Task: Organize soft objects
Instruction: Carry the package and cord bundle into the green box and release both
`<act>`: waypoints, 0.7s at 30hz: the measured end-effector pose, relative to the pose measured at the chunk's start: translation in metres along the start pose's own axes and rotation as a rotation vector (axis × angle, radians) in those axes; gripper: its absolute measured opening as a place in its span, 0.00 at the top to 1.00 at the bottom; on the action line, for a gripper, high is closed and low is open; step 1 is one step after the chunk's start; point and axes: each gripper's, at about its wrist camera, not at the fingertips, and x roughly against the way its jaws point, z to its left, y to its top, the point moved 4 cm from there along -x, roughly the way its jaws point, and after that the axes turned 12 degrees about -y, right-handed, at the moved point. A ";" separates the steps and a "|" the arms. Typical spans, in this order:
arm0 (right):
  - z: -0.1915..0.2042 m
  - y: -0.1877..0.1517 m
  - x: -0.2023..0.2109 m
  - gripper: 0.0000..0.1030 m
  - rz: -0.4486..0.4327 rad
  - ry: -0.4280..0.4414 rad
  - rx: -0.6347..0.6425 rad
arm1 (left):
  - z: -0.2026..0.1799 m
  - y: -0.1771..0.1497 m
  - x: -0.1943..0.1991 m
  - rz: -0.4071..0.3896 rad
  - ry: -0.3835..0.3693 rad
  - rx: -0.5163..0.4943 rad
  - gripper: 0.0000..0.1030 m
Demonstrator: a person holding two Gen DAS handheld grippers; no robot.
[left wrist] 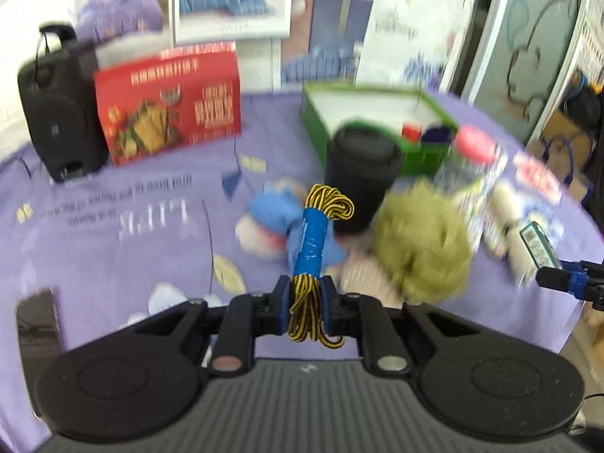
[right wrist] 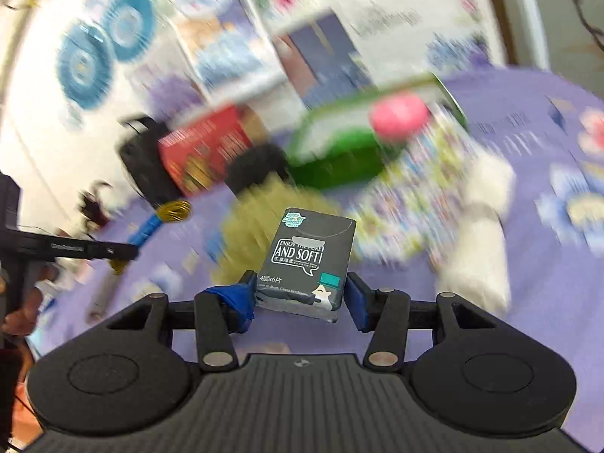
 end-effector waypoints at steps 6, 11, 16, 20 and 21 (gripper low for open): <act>-0.010 0.105 -0.021 0.66 -0.158 0.019 0.128 | -0.022 0.091 -0.024 -0.104 -0.014 -0.073 0.88; -0.032 0.182 -0.091 0.66 -0.102 -0.024 0.216 | -0.035 0.164 -0.095 -0.075 -0.029 -0.122 0.87; -0.063 0.217 -0.176 0.66 0.022 -0.077 0.276 | -0.038 0.209 -0.183 0.024 -0.009 -0.139 0.87; -0.079 0.220 -0.226 0.66 0.104 -0.094 0.301 | -0.037 0.225 -0.242 0.103 0.015 -0.162 0.87; -0.081 0.220 -0.236 0.65 0.127 -0.091 0.304 | -0.037 0.228 -0.253 0.118 0.029 -0.167 0.87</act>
